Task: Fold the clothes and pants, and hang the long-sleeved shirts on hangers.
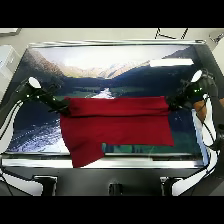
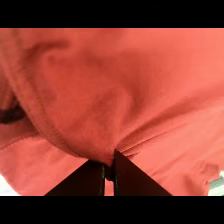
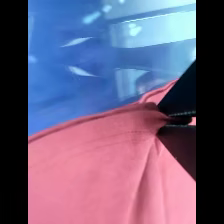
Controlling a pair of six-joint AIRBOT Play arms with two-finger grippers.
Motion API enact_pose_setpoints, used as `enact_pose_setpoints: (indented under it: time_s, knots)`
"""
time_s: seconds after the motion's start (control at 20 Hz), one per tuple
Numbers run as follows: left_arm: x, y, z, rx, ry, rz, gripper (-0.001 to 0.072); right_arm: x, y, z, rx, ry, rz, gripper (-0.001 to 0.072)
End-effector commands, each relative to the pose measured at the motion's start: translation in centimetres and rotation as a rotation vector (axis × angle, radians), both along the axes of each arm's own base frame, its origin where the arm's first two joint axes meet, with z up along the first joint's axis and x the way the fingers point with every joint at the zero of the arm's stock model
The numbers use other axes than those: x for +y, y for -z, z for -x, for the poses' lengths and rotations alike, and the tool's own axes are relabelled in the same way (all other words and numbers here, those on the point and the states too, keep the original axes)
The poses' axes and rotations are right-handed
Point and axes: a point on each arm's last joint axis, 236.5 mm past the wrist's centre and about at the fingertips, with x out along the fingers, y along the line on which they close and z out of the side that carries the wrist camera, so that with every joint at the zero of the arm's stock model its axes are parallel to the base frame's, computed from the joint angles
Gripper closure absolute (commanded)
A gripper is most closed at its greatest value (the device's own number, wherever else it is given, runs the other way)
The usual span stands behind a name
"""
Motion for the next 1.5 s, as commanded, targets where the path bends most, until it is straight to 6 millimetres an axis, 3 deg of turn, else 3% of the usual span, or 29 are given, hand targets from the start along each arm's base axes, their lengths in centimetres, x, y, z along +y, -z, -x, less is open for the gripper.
enact_pose_setpoints:
  time_s: [0.0,0.1,0.15,0.2,0.25,0.3,0.4,0.5,0.6,0.7,0.8,0.95,1.05,1.2,1.45]
  knots:
    - [-0.1,0.7,1.3,0.055,0.011,-0.016,0.0685,0.4,0.7,1.8,0.069,-0.011,-0.021,0.0677]
    - [0.2,0.6,1.3,0.063,-0.002,-0.014,0.0667,0.4,0.6,1.7,0.065,-0.01,-0.02,0.0639]
    - [0.4,0.2,1.4,0.07,0.001,-0.012,0.046,0.3,0.2,1.5,0.055,-0.008,-0.018,0.0534]
    - [0.9,-0.5,1.4,0.07,-0.001,-0.012,0.0234,-0.2,-0.8,1.3,0.039,-0.003,-0.014,0.0349]
    - [1.6,-1.5,1.4,0.065,0.007,-0.006,0.02,-0.8,-2.2,1.3,0.025,-0.002,-0.015,0.0127]
    - [2.4,-2.6,1.6,0.065,0.008,-0.002,0.0196,-1.6,-3.7,1.8,0.019,-0.006,-0.02,0.0051]
    - [4.0,-4.4,2.5,0.061,-0.026,0.002,0.0193,-3.6,-5.8,4.2,0.057,0.036,-0.033,0.0058]
    - [4.6,-4.8,5.2,0.073,-0.032,0.01,0.0193,-4.7,-6.4,6.8,0.093,0.071,-0.045,0.008]
    - [3.9,-3.2,10.2,0.106,0.007,0.029,0.0194,-4.8,-5.6,8.8,0.082,0.109,-0.038,0.008]
    - [2.7,-0.1,15.5,0.115,-0.008,0.04,0.0194,-3.7,-4.0,10.9,0.08,0.116,-0.038,0.008]
    - [0.8,1.2,18.3,0.071,-0.03,0.096,0.0196,-2.5,-2.7,13.3,0.113,0.108,-0.055,0.0082]
    - [-2.2,1.0,19.9,0.002,-0.061,0.212,0.0197,-1.4,-1.7,15.9,0.165,0.09,-0.08,0.0084]
    - [-2.5,2.0,20.9,0.02,-0.066,0.207,0.0199,-1.2,-1.5,16.4,0.176,0.09,-0.085,0.0084]
    - [-3.1,3.0,21.4,0.02,-0.062,0.197,0.0265,-1.2,-1.6,16.4,0.171,0.083,-0.086,0.0084]
    - [-3.1,4.1,19.9,-0.043,-0.093,0.143,0.0285,-1.3,-1.5,16.2,0.158,0.071,-0.084,0.0084]
